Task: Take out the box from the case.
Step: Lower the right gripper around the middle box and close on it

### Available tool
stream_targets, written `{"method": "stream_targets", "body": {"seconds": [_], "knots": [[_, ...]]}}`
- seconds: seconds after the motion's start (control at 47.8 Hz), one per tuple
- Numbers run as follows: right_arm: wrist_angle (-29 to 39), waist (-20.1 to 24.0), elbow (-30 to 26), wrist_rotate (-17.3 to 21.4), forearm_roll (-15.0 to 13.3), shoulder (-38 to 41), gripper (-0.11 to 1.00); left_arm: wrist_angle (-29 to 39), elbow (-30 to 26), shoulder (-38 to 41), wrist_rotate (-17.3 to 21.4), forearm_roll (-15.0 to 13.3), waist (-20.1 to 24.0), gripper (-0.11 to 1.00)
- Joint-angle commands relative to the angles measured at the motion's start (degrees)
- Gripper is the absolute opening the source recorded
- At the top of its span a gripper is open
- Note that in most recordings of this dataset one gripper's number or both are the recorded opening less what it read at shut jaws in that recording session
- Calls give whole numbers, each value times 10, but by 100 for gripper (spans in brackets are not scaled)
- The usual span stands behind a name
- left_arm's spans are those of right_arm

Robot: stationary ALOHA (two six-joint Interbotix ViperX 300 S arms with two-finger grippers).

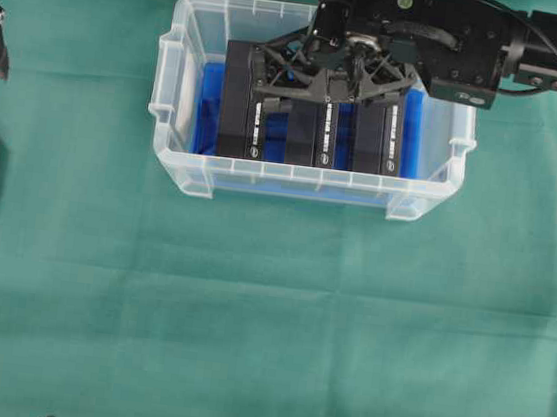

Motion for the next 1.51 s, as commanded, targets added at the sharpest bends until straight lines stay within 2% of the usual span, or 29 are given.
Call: {"method": "stream_targets", "body": {"seconds": [0.0,0.335,0.712,1.109,1.172,1.214,1.298,1.486], "knots": [[-13,-3,2,0,-1,-11,95,-1,-5,3,0,1,1,93],[-57,-7,40,-1,-1,-3,96,-3,-5,3,0,1,1,93],[-83,-7,47,-3,3,24,96,-4,-5,4,-1,2,1,93],[-80,-7,46,1,30,28,95,-4,-4,4,-1,1,0,93],[-78,-6,46,2,35,28,93,-4,-5,4,-1,2,0,93],[-76,-6,45,3,35,28,87,-4,-4,4,-1,2,0,93],[-69,-5,44,14,35,28,70,-4,-5,3,-1,2,0,93],[-61,-5,41,24,35,28,69,-4,-4,4,-1,2,0,93]]}}
